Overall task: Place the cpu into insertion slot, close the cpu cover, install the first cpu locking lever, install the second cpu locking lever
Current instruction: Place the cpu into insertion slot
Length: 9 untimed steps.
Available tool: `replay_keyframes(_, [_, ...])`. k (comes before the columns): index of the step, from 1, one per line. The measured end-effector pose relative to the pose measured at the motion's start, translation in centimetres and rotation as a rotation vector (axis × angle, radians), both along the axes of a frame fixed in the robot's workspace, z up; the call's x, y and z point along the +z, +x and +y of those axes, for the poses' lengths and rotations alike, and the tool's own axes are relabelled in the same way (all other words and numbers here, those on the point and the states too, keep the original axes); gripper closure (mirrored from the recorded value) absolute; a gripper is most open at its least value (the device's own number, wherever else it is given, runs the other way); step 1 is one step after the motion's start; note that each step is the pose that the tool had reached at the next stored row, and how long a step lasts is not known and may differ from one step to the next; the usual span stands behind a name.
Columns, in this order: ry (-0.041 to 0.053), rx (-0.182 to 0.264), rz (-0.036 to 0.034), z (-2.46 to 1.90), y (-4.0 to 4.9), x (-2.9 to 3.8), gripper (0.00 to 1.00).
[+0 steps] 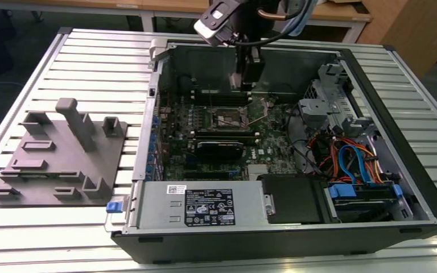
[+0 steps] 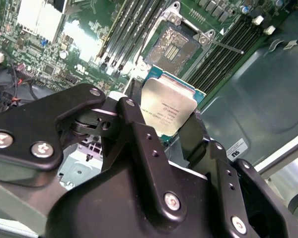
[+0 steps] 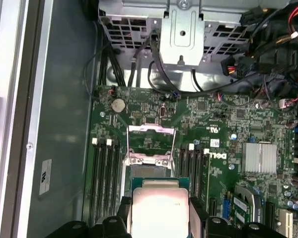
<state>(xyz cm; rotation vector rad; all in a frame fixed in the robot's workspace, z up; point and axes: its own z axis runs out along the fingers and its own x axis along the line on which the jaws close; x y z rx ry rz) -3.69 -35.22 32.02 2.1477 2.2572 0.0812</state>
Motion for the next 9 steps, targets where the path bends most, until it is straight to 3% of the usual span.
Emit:
replay_keyframes(4, [-0.0002, -0.012, 0.002, 0.0, 0.0, -0.17, 0.46])
replay_keyframes(9, [-0.0003, -0.058, 0.0022, 0.0, -0.01, -0.43, 0.46])
